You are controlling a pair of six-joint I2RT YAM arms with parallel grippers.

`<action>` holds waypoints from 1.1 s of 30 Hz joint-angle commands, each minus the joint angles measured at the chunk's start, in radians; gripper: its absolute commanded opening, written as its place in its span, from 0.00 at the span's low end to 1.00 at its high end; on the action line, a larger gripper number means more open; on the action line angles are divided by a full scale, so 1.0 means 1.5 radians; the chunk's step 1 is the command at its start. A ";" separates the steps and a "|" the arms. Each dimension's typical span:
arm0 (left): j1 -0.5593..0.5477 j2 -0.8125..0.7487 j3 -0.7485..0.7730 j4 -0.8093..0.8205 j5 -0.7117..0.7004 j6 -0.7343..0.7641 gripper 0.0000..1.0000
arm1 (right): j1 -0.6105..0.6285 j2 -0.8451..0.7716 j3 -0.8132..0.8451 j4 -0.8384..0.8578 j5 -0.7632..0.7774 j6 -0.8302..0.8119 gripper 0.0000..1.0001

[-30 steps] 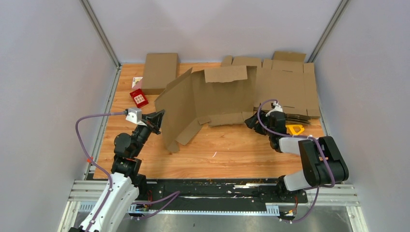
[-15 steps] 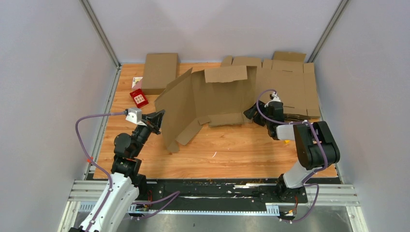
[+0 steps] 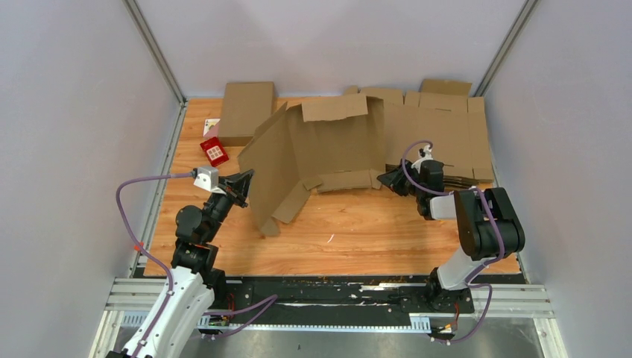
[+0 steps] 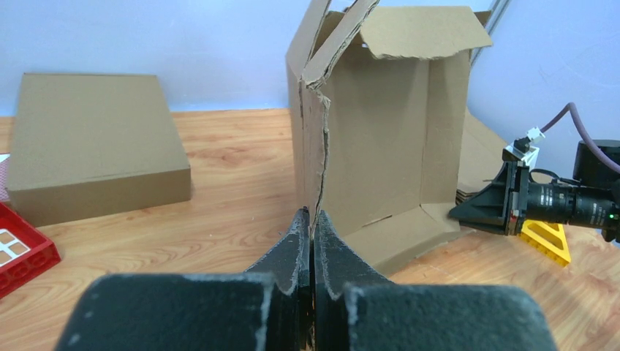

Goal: Fold the paper box

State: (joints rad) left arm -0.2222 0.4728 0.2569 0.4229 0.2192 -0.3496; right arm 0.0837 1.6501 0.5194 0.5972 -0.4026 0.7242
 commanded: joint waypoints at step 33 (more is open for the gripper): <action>-0.002 -0.020 -0.012 0.032 -0.005 0.018 0.00 | -0.012 -0.282 -0.047 -0.279 -0.187 0.076 0.00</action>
State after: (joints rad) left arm -0.2222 0.4522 0.2508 0.4145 0.1974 -0.3450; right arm 0.0696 1.2327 0.4976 0.0631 -0.6254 0.6479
